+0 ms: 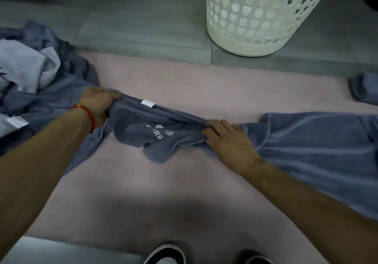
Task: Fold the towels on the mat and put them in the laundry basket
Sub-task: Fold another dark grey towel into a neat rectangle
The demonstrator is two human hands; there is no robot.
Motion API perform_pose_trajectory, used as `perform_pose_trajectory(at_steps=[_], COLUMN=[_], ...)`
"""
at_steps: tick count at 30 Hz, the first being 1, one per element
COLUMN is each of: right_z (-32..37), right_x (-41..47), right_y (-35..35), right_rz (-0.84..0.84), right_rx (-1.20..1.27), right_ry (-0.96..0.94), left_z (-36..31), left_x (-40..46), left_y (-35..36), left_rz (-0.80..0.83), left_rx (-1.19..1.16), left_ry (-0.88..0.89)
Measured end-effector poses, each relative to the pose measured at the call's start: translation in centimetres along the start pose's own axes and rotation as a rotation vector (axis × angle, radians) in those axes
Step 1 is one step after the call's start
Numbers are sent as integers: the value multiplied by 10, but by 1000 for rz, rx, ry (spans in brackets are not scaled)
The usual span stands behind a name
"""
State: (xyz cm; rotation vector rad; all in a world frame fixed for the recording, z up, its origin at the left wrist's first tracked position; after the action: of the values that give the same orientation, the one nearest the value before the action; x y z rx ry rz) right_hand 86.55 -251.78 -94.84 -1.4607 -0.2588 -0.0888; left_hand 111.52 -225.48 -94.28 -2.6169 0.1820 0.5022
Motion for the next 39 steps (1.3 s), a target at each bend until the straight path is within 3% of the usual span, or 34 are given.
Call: perform_pose_trajectory(at_steps=[2, 3, 4, 5, 7, 8, 10, 13, 16, 18, 20, 22, 26, 29, 33, 36, 39], right_z=[-4, -7, -11, -13, -18, -18, -19, -25, -38, -43, -48, -47, -27, -4, 27, 38, 36], right_x=[6, 11, 16, 21, 30, 35, 46, 67, 95, 119, 143, 154, 117, 57, -2, -25, -28], right_y=[-15, -22, -28, -32, -40, -44, -52, -65, -78, -78, -68, -54, -18, 5, 23, 43, 47], right_rz=[-47, -32, -6, 16, 61, 96, 167, 93, 65, 98, 91, 100, 356, 382, 308, 356, 382], right_rx=[104, 185, 261, 321, 482, 569, 592, 72, -260, -200, 14, 246, 253, 93, 15, -55, -45], right_ry=[29, 77, 119, 149, 194, 209, 148, -59, -16, 138, 331, 408, 271, 135, 4, -61, -42], left_z=[-2, -4, 2, 12, 40, 52, 64, 40, 8, -19, -47, -69, -58, 12, 104, 129, 127], left_x=[-14, -35, -60, -86, -123, -135, -139, -132, -109, -82, -47, -12, 19, -8, -59, -63, -59], left_y=[-4, 8, 25, 45, 85, 99, 107, 74, 36, 11, -9, -26, -31, -14, 8, 6, -2], left_rz=[-169, -197, -103, 79, 437, 513, 436, 273, 299, 230, 73, -93, -184, -192, -141, -145, -142], left_rx=[545, 662, 666, 588, 562, 630, 673, 421, 225, 188, 202, 187, 316, 489, 555, 654, 608], left_ry=[360, 604, 773, 823, 711, 698, 762, 630, 430, 396, 395, 388, 303, 287, 294, 349, 324])
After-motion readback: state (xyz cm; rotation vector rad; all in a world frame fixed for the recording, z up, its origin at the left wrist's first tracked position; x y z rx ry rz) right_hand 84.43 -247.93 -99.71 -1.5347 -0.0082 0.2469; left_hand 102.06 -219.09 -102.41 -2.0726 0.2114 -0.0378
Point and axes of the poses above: each hand's wrist, its own x-axis towards the middle knuckle, its own y-axis out of the palm, z = x × y, the point moved 5 cm from there along x, towards the middle knuckle, and after that the axes turned 4 degrees about y, right-handed, at the moved point
